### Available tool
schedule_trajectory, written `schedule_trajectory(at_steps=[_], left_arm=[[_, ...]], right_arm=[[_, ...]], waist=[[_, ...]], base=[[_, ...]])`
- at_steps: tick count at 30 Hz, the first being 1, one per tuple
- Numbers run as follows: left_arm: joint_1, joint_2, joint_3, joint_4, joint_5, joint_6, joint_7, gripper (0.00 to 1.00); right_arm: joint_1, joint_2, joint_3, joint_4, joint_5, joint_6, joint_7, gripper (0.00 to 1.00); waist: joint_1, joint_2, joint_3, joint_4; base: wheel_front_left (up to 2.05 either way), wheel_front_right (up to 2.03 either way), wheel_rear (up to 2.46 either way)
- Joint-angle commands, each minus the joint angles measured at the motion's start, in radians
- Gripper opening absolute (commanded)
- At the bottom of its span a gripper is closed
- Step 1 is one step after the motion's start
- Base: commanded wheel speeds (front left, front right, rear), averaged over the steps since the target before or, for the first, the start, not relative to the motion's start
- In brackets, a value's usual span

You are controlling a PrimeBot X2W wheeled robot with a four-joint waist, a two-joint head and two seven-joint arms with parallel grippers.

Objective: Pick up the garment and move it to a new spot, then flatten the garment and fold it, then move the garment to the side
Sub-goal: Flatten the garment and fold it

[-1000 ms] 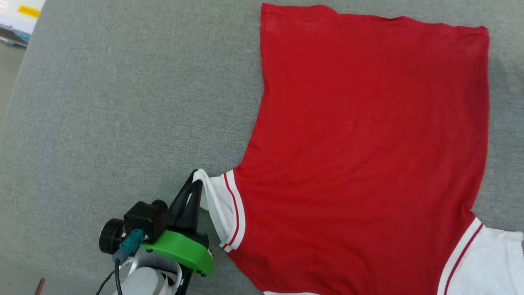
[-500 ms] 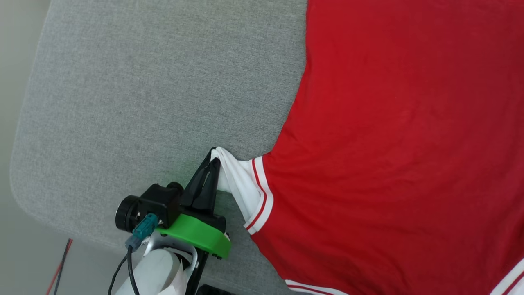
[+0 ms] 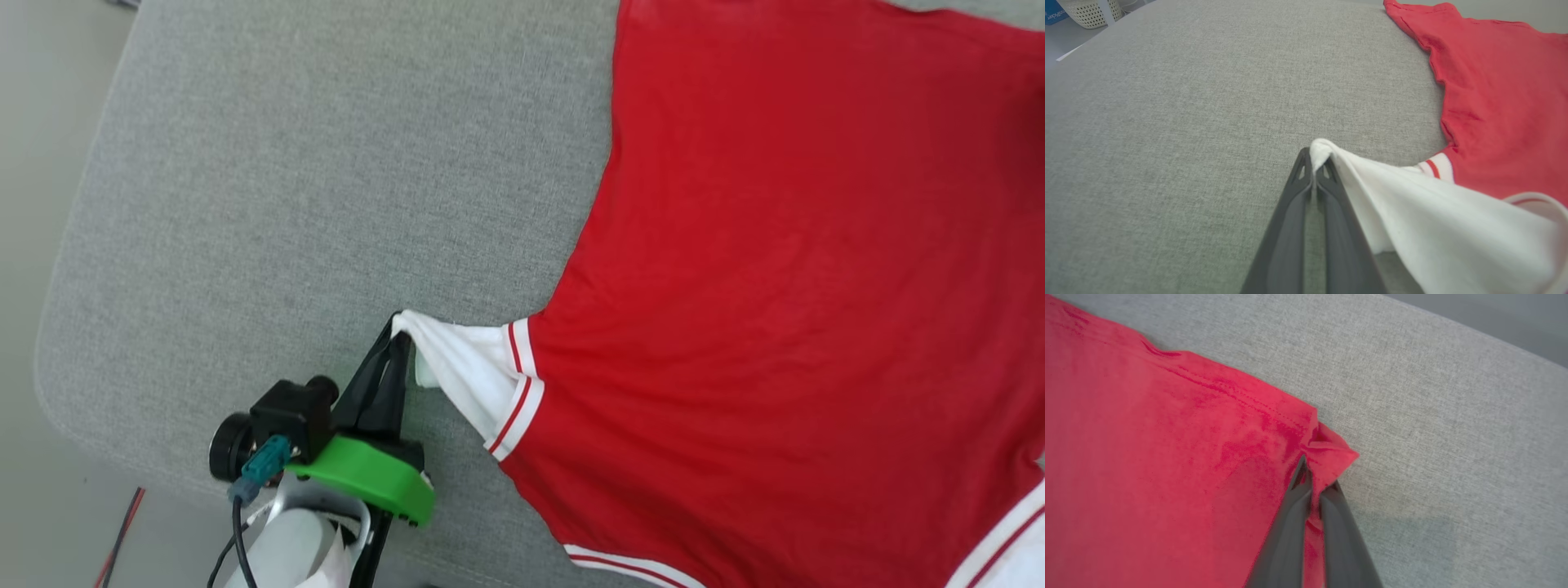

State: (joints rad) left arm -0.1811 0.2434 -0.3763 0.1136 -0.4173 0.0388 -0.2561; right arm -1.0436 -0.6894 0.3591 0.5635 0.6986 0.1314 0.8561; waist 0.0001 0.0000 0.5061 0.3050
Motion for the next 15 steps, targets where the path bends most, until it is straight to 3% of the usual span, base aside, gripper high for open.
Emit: schedule_trajectory(at_steps=[1, 9, 15], left_arm=[[0.023, -0.004, 0.014, 0.007, 0.007, -0.006, -0.006, 0.00], [0.112, 0.022, 0.056, 0.030, 0.010, -0.001, -0.006, 0.00], [0.166, 0.045, 0.077, 0.028, 0.007, 0.007, -0.006, 0.00]], right_arm=[[0.027, -0.017, 0.018, -0.024, 0.030, -0.001, -0.023, 0.00], [0.201, -0.155, 0.105, -0.190, 0.165, -0.001, -0.102, 0.00], [0.402, -0.264, 0.088, -0.335, 0.243, -0.001, -0.181, 0.00]], waist=[[-0.0001, 0.0000, -0.085, -0.036], [-0.0001, 0.0000, -0.221, -0.100], [-0.0001, 0.0000, -0.280, -0.147]], base=[[0.00, 0.00, 0.00], [0.00, 0.00, 0.00], [0.00, 0.00, 0.00]])
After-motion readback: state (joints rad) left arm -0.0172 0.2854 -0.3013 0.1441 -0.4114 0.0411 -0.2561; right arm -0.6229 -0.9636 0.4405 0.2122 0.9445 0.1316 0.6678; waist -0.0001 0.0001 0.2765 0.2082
